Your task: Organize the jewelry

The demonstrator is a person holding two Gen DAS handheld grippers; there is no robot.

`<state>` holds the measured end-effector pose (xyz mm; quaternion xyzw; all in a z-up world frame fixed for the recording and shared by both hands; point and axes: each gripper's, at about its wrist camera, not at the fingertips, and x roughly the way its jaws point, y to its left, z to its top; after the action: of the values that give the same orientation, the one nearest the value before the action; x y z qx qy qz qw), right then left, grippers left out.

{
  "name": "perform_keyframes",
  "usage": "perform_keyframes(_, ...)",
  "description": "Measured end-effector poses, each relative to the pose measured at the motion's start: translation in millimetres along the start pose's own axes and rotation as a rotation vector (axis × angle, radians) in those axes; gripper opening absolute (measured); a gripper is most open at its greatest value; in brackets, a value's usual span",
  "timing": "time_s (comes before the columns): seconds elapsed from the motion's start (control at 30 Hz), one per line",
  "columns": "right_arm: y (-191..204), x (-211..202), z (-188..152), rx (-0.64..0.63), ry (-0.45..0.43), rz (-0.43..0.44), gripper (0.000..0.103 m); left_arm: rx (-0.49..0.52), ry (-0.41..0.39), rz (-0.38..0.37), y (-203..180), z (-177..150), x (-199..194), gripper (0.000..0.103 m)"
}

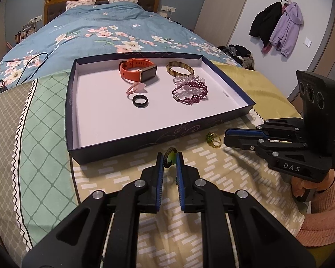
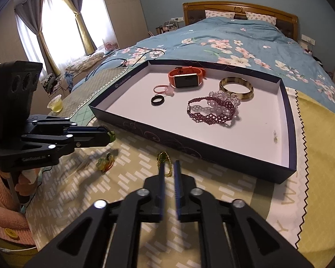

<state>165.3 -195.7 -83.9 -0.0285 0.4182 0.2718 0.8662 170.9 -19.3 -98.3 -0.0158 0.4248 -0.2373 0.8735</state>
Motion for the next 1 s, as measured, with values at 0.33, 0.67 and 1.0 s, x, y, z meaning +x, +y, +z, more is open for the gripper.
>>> perform_keyframes(0.33,6,15,7,-0.024,0.035,0.007,0.001,-0.009,-0.005,-0.007,0,-1,-2,0.012)
perform_keyframes(0.67,3,-8,7,-0.001,-0.040,0.021,0.001,-0.002,-0.041,-0.019,-7,3,-14,0.012)
perform_keyframes(1.0,-2,-29,12,0.018,-0.119,0.011,0.001,0.032,-0.083,-0.007,-21,9,-25,0.012)
